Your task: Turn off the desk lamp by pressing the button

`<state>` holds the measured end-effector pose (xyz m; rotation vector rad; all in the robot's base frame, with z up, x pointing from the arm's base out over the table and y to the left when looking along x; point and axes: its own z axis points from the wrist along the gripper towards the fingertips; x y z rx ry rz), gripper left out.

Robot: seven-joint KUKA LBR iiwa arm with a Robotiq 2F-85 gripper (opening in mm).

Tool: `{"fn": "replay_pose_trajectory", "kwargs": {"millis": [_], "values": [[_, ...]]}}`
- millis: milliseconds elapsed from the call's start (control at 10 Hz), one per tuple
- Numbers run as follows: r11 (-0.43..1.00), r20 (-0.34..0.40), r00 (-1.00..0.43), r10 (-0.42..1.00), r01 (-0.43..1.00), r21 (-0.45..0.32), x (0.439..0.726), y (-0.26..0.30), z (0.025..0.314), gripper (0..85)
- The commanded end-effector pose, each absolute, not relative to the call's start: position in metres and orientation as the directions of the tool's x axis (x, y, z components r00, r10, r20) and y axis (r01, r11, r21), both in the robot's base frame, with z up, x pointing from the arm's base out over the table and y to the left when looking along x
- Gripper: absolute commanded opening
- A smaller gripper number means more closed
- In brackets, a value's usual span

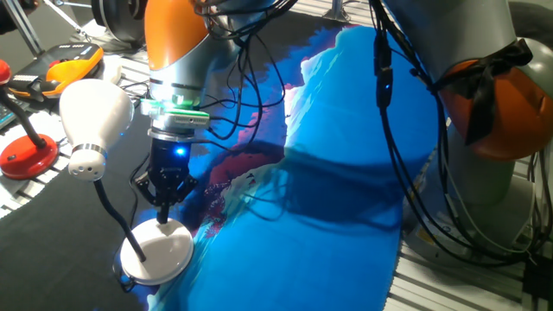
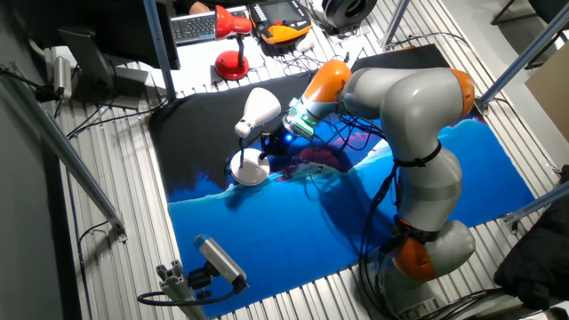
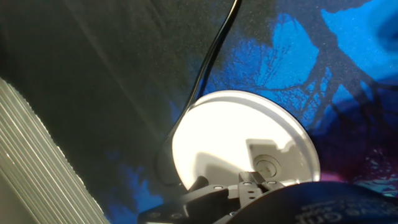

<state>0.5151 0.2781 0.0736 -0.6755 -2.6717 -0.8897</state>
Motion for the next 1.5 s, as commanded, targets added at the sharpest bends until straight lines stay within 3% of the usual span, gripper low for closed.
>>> {"fn": "replay_pose_trajectory", "kwargs": {"millis": [0, 1400], "values": [[0.717, 0.365, -0.865, 0.345, 0.494, 0.492, 0.515, 0.278, 0.073, 0.0], [0.725, 0.352, -0.874, 0.336, 0.479, 0.496, 0.507, 0.282, 0.057, 0.0]]}}
